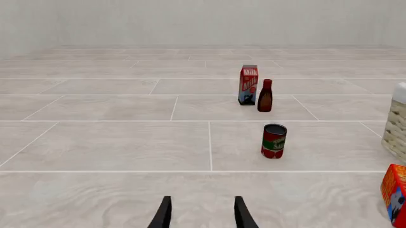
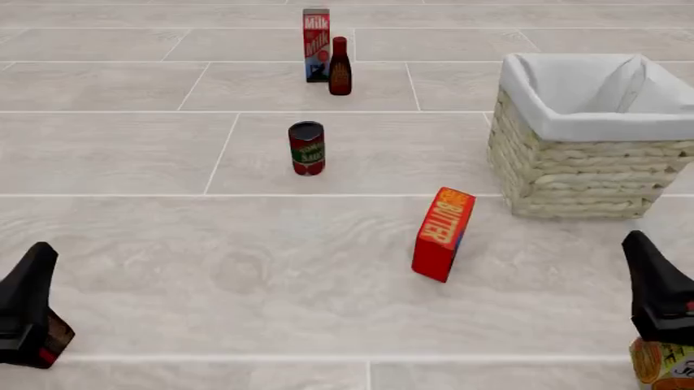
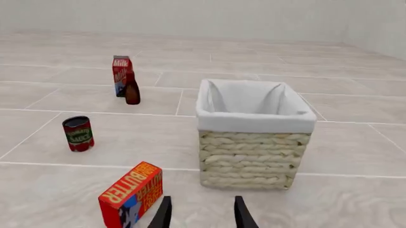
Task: Pick the tomato sauce and place it in the basket.
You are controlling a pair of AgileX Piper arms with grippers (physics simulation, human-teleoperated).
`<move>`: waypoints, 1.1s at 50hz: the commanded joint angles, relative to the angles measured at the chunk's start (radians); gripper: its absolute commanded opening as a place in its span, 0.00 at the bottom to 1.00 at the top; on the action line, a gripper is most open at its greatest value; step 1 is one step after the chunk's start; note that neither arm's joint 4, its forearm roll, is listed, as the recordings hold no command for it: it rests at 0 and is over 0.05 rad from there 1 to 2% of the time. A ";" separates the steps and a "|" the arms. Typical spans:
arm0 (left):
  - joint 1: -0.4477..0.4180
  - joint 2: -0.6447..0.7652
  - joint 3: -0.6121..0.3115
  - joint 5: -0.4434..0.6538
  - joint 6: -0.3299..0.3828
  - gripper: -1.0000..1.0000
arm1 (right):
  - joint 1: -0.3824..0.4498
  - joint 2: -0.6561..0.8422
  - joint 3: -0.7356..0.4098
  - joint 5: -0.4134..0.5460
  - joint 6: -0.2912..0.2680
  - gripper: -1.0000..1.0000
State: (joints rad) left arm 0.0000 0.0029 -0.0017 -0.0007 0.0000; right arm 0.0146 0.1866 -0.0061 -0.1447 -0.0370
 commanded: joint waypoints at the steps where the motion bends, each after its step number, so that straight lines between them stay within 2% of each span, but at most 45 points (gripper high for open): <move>1: 0.000 0.005 -0.003 -0.001 0.000 1.00 | -0.002 -0.166 0.003 0.138 0.039 1.00; 13: 0.000 0.005 -0.003 -0.001 0.000 1.00 | 0.014 -0.153 0.005 0.137 0.039 1.00; 19: 0.000 0.005 -0.003 -0.001 0.000 1.00 | 0.027 -0.074 0.005 0.071 0.042 1.00; 28: 0.000 0.005 -0.003 -0.001 0.000 1.00 | 0.055 -0.015 -0.017 0.033 0.034 1.00; 31: 0.000 0.005 -0.003 -0.001 0.000 1.00 | 0.088 0.036 -0.025 -0.010 0.029 1.00; 45: 0.000 0.005 -0.003 -0.001 0.000 1.00 | 0.146 0.218 -0.040 -0.165 0.012 1.00; 55: 0.000 0.005 -0.003 -0.001 0.000 1.00 | 0.187 0.291 -0.086 -0.190 -0.003 1.00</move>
State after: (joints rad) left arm 0.0000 0.0075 -0.0043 -0.0019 0.0000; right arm 0.1607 0.3926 -0.0593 -0.2873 -0.0267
